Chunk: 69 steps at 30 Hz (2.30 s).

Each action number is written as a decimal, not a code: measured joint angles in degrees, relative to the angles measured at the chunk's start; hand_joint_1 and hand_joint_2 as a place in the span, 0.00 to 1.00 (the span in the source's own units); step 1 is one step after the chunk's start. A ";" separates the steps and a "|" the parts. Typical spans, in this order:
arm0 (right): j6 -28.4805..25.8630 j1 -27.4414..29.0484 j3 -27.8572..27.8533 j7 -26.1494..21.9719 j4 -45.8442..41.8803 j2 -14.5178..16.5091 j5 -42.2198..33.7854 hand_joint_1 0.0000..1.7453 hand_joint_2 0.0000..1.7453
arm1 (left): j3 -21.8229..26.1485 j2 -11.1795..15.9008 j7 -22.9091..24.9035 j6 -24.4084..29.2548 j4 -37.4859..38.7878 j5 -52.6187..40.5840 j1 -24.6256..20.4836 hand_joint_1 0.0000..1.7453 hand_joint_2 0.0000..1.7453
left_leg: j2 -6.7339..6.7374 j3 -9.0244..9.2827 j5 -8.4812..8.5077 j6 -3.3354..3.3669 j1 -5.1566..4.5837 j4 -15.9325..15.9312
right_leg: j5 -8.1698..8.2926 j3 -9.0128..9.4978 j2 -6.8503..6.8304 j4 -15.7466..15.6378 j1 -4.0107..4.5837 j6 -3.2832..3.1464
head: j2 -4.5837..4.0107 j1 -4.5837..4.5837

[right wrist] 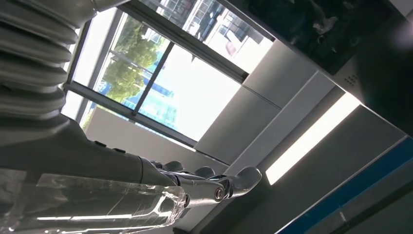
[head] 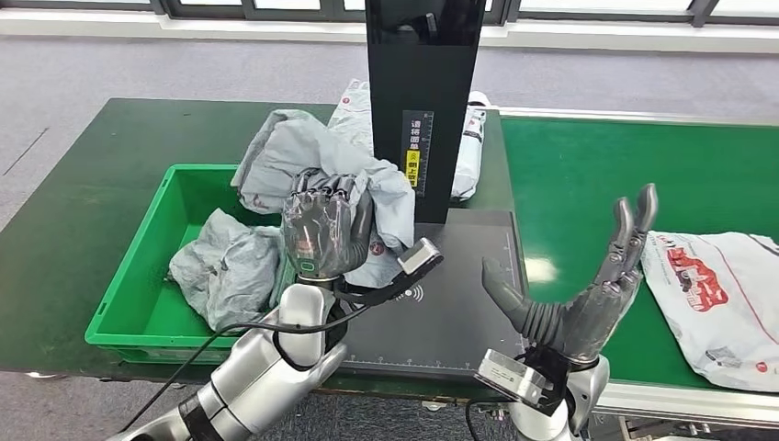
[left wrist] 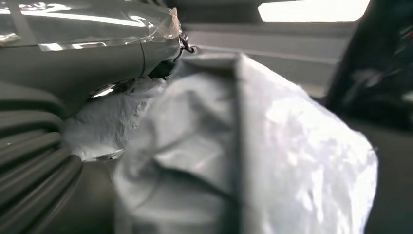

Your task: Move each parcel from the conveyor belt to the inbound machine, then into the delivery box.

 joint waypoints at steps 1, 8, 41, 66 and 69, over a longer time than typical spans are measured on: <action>0.00 0.03 -0.09 0.00 -0.01 0.01 0.09 0.00 1.00 | -0.46 0.91 0.01 0.00 -1.45 0.00 -0.32 1.00 1.00 | 0.04 0.00 0.00 0.00 0.00 0.00 | 0.01 -0.02 0.03 0.00 0.00 -0.01 | -0.01 -0.01; 0.00 0.34 -0.68 0.00 -0.03 0.02 0.40 0.00 1.00 | 1.64 4.97 -2.33 0.00 -9.13 0.00 1.26 1.00 1.00 | 0.12 0.02 0.01 -0.02 0.02 -0.05 | 0.01 -0.07 0.11 0.01 0.02 -0.03 | 0.00 -0.02; 0.17 1.97 -0.90 0.00 -0.13 -0.14 -2.72 0.00 1.00 | 54.79 -7.01 -31.63 -0.01 9.97 0.00 8.00 0.00 1.00 | 0.36 -0.02 0.00 -0.09 0.03 -0.05 | 0.06 -0.21 0.30 0.01 0.03 -0.09 | -0.01 -0.01; 0.17 1.85 -0.99 0.01 1.53 -0.14 -2.06 0.00 1.00 | 61.49 -12.99 -54.27 0.00 -13.06 6.85 11.97 0.00 0.00 | 0.32 -0.07 0.00 -0.09 0.03 -0.05 | 0.05 -0.21 0.26 0.02 0.03 -0.08 | 0.01 -0.02; 0.17 1.83 -1.23 0.01 1.87 -0.14 -2.11 0.00 1.00 | 62.71 -13.06 -58.17 0.00 -16.50 12.10 12.29 0.00 0.00 | 0.31 -0.08 0.00 -0.09 0.04 -0.06 | 0.04 -0.22 0.25 0.02 0.04 -0.09 | 0.01 -0.02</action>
